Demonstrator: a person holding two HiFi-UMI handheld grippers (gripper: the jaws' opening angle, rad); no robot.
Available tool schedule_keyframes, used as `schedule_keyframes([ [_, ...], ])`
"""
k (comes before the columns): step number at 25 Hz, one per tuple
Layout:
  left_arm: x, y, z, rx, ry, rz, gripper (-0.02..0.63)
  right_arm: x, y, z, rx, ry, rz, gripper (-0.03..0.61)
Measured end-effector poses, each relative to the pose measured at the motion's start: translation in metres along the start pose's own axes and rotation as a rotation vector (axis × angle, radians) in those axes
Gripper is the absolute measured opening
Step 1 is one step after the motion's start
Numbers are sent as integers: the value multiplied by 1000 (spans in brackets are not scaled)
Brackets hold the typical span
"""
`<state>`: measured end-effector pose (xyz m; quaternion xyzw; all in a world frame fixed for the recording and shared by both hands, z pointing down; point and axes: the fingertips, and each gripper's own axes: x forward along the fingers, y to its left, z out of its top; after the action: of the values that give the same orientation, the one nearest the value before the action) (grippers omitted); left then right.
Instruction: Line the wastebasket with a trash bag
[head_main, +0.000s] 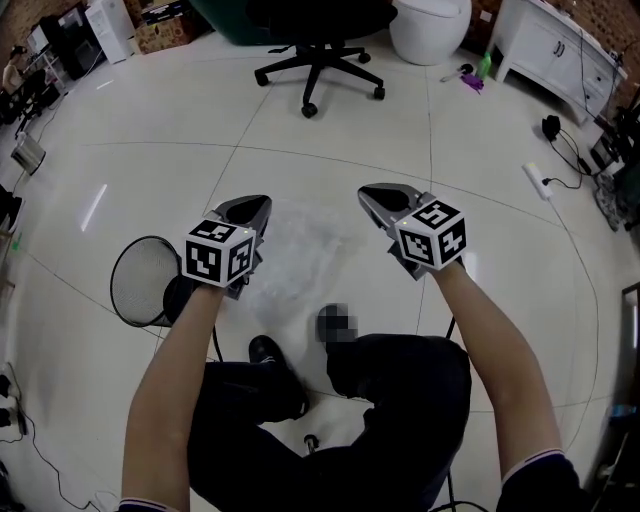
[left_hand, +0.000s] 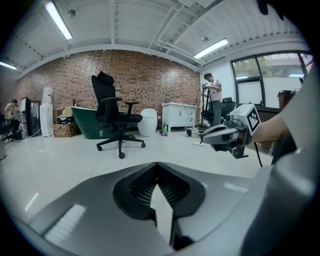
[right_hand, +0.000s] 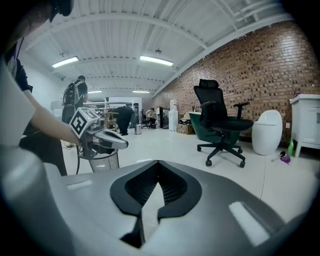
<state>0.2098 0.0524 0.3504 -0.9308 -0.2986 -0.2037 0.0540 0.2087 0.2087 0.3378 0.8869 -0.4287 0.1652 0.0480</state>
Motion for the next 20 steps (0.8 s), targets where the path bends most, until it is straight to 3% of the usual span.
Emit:
schedule_keyframes([
  [16,93,101,-123,-31,238,80,11,97,-70,-135,199,161,-69,3],
  [20,107,127,-157,-53,296,95,35,116,-80,-176,253,214,-86,43],
])
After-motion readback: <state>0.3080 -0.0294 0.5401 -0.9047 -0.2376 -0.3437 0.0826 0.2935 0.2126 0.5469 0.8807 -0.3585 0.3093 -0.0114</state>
